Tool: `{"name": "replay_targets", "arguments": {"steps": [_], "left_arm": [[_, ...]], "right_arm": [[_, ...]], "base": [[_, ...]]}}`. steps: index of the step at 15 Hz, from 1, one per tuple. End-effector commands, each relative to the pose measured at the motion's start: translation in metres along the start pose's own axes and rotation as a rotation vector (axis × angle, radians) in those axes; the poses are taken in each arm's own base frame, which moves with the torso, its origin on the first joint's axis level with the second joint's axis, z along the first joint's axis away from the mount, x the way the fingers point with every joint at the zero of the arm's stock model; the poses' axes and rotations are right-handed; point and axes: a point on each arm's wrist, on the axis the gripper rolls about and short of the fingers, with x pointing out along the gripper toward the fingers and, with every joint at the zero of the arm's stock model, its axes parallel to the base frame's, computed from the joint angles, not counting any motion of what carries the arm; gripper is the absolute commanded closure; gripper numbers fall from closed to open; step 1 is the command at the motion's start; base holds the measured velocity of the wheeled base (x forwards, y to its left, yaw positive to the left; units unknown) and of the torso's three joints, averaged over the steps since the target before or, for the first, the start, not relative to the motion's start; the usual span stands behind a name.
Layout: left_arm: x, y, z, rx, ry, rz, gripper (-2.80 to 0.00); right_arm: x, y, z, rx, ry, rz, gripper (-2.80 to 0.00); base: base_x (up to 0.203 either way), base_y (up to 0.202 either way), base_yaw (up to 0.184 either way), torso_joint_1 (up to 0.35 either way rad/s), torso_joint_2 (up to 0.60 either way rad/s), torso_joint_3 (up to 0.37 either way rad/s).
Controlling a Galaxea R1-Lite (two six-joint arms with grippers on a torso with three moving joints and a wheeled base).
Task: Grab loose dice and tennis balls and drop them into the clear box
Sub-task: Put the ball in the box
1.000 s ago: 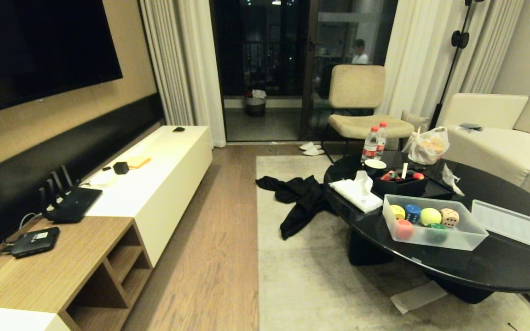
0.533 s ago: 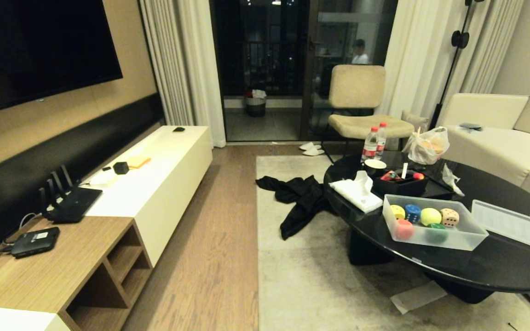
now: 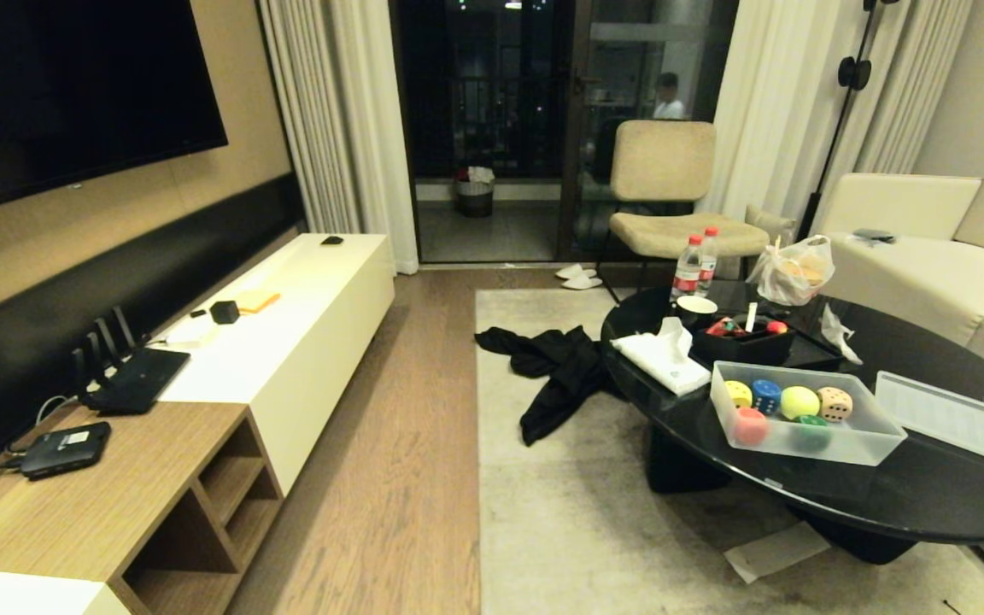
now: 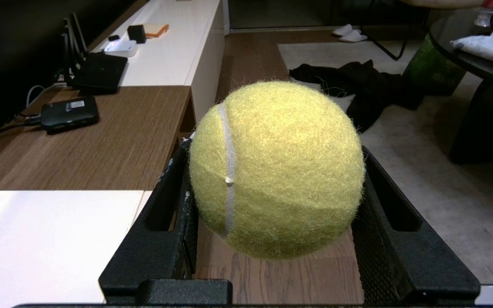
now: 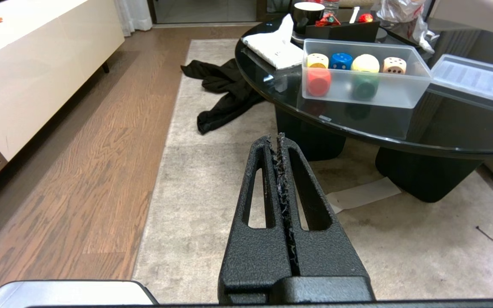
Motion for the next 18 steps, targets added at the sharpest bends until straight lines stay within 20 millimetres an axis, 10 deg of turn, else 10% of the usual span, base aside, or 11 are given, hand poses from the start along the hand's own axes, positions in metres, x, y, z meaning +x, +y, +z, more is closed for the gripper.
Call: {"name": "replay_targets", "arguments": {"steps": [1,18], "left_arm": [[0.0002,0.0,-0.0004,0.0,0.002,0.0,0.0],[0.0003,0.0,-0.0007,-0.001,0.004,0.0,0.0]], "right_arm": [[0.0001,0.0,-0.0005,0.0,0.001,0.0,0.0],[0.0001,0.0,-0.0005,0.0,0.001,0.0,0.0]], "base": [[0.0,0.0,0.0,0.0,0.0,0.0],[0.0,0.0,0.0,0.0,0.0,0.0]]}}
